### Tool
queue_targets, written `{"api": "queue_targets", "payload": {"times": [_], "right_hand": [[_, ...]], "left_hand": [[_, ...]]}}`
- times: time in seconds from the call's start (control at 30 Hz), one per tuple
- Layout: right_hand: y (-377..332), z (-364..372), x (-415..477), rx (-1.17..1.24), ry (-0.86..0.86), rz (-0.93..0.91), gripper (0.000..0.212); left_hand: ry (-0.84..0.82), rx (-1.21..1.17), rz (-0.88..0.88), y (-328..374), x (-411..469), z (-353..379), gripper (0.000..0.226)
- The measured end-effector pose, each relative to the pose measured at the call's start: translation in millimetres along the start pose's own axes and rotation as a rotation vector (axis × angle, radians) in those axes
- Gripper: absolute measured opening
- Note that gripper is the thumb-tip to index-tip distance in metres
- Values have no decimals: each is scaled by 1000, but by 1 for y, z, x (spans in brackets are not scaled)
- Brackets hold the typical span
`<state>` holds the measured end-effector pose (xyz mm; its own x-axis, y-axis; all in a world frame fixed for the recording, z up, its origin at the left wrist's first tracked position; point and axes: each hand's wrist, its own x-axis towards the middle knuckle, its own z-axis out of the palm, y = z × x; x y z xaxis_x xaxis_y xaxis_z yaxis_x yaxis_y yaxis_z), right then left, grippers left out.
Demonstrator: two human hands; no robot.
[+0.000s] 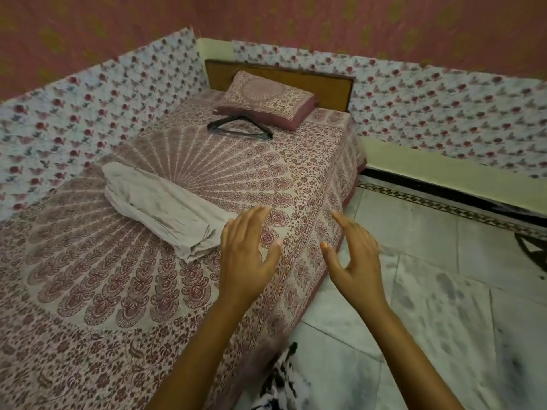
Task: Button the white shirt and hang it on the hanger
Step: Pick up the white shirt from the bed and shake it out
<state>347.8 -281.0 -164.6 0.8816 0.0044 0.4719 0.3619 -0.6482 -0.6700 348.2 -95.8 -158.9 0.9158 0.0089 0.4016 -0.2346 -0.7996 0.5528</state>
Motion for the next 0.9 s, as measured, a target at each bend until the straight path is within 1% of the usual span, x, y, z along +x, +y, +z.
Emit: {"api": "queue_targets", "payload": {"times": [0.13,0.2,0.27,0.33,0.53,0.77,0.9], "right_hand": [[18,33,52,-32,-43,-10,50],[24,56,87,-33,-78,22,50],[24,66,104,-52,-100,34,50],[27,88,135,-66,-133,48,51],[38,138,216,-44,-204,-2,51],[62,211,306,40,-340,-109,53],[71,265,364,90,-488,-171,56]], "left_hand": [[8,-16,-30,-38,53,23,56],[-17,-27,-58,-60,90,29,56],[-14,-2,-20,-68,110,32,57],[-25,17,-26,-87,141,34,58],[-5,77,-54,-133,217,38,57],[91,235,-184,-191,282,40,55],[138,331,-339,-230,320,40,54]]}}
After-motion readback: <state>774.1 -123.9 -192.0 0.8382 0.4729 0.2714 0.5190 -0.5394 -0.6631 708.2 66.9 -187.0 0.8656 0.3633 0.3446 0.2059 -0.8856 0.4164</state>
